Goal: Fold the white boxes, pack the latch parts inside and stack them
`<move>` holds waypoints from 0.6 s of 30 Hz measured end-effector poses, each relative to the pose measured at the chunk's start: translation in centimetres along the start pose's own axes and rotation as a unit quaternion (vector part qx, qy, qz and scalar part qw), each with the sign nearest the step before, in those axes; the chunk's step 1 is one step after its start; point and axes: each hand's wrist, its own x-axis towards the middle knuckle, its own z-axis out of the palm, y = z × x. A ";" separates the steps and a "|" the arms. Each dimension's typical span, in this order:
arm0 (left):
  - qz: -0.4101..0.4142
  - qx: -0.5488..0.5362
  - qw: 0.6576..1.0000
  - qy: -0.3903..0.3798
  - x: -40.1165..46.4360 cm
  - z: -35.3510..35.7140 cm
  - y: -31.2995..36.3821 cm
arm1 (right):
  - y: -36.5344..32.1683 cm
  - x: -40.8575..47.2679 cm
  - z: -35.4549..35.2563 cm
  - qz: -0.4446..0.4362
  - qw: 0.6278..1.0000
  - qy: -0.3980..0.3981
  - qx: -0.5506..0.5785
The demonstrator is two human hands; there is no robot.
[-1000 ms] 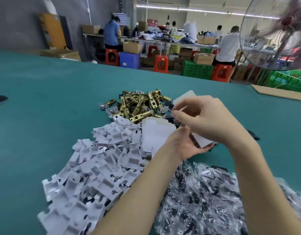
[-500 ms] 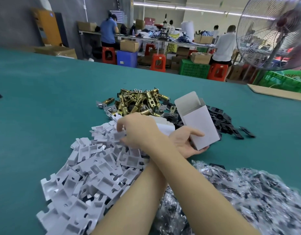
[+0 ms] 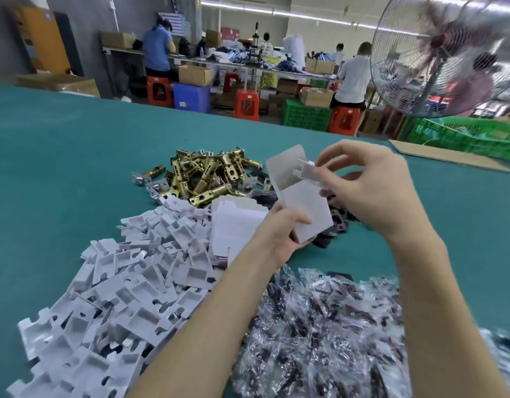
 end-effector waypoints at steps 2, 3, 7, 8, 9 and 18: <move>0.027 0.025 0.999 0.008 0.3 -0.1 -0.3 | 0.7 0.0 -2.3 -0.009 0.999 0.036 -0.029; 0.049 0.051 0.997 0.008 0.4 0.0 -0.4 | 0.9 -0.1 -3.2 -0.016 0.998 0.048 -0.038; 0.118 0.114 0.986 -0.006 0.4 -0.1 -0.8 | 1.2 -0.5 -4.6 -0.048 0.997 0.048 -0.048; 0.131 0.119 0.984 -0.013 0.3 -0.2 -0.8 | 1.2 -0.6 -4.5 -0.057 0.996 0.048 -0.055; 0.142 0.122 0.982 -0.022 0.3 -0.2 -0.9 | 1.0 -0.6 -4.4 -0.066 0.995 0.052 -0.061; 0.205 0.188 0.961 0.000 0.7 -0.4 -1.5 | 0.3 -0.6 -1.8 -0.046 0.971 0.026 -0.234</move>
